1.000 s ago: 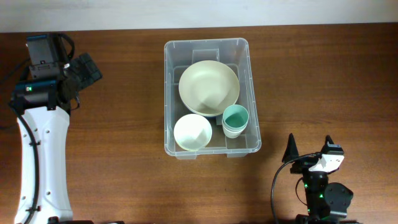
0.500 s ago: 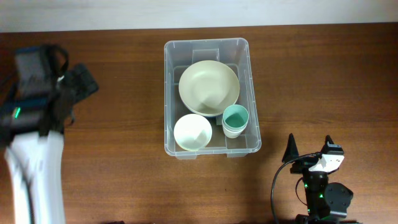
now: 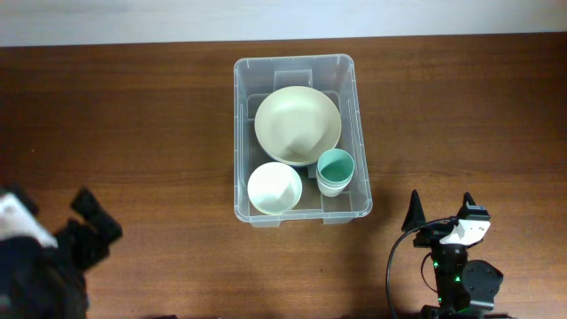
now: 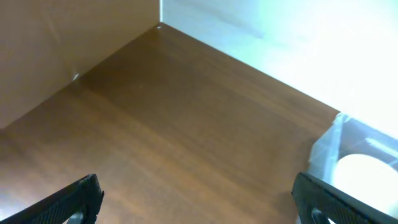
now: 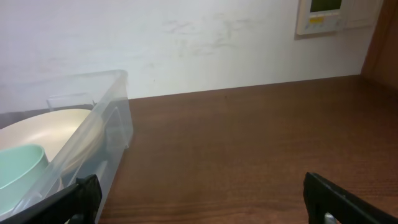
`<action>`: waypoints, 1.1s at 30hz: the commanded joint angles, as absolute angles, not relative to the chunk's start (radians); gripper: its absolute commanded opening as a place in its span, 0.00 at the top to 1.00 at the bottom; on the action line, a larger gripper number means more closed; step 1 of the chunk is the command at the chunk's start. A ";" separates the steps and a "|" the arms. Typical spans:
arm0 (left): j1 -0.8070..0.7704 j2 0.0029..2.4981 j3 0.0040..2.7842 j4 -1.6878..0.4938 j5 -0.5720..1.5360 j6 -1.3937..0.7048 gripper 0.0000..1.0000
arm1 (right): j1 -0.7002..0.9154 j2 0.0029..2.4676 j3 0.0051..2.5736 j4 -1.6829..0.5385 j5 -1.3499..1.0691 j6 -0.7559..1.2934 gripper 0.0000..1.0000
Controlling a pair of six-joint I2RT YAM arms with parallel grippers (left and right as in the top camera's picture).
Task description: Pack container
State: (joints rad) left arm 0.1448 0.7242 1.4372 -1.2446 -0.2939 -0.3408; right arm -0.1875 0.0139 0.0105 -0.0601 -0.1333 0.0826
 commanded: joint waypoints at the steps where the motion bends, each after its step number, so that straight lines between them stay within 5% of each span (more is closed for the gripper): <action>1: 0.151 0.621 1.299 -1.208 -0.376 -0.341 0.00 | -0.182 0.006 0.006 -0.065 -0.139 0.083 0.01; 13: 0.176 0.250 0.605 -0.538 -0.355 -0.344 0.00 | -0.182 0.006 0.006 -0.065 -0.139 0.083 0.01; 23: 0.113 0.189 0.186 0.046 -0.220 -0.344 0.01 | -0.182 0.006 0.006 -0.065 -0.139 0.083 0.01; 33: 0.055 0.180 0.081 0.125 -0.185 -0.343 0.01 | -0.182 0.006 0.006 -0.065 -0.139 0.083 0.01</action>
State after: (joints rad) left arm 0.0685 0.1993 0.1005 0.1246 -0.2226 -0.3412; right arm -0.1875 0.0139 0.0101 -0.0597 -0.1333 0.0818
